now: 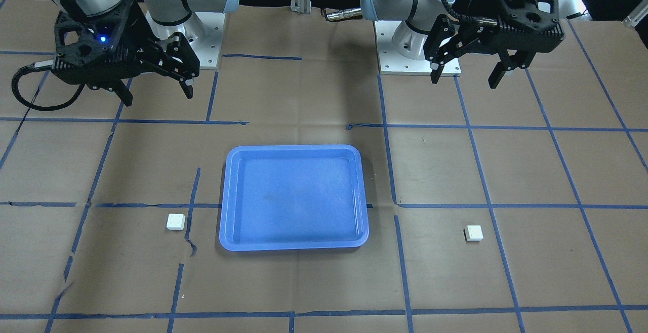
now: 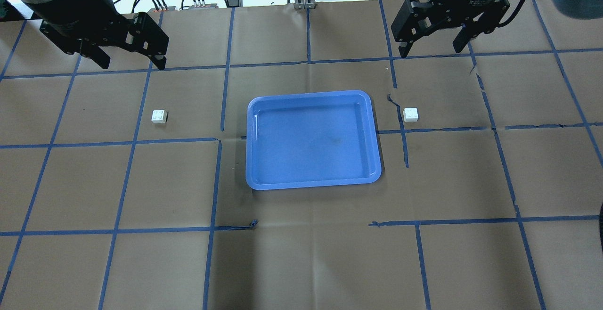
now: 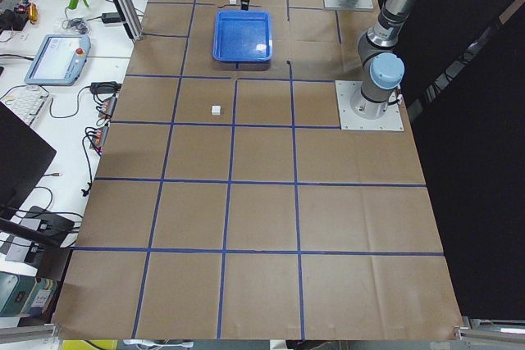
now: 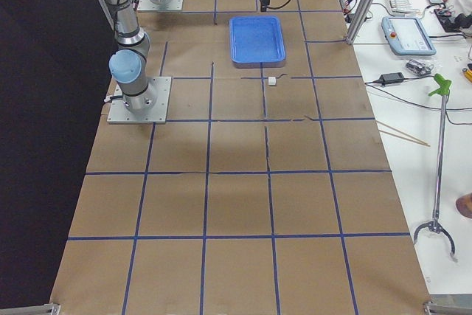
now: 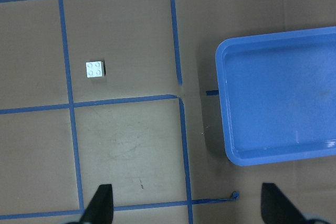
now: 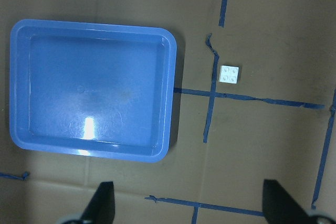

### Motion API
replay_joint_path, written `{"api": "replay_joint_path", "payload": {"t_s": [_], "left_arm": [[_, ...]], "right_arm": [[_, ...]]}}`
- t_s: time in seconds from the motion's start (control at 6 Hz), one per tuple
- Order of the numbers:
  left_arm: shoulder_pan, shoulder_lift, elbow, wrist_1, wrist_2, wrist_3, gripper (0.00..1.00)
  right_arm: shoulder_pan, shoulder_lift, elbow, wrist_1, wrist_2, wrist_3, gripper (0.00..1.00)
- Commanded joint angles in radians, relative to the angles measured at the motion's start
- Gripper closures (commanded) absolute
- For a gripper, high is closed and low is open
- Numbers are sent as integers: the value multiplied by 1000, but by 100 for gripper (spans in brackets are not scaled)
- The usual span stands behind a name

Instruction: Assemble white blocks and place on blue tray

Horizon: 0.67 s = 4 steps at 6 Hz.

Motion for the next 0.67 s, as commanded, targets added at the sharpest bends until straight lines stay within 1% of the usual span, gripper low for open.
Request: {"api": "replay_joint_path", "payload": {"t_s": [0.0,0.17,0.33,0.5], "left_arm": [[2,0,0,2,-1,0,1],[2,0,0,2,0,0,1],[2,0,0,2,-1,0,1],[2,2,0,2,0,0,1]], "right_arm": [[-3,-4,1,35,-3,2,0],[-12,-7,1,79,-5,41,0],[-18,-9,1,83,-5,96,0],[-23,-10,1,83,-44,107,0]]}}
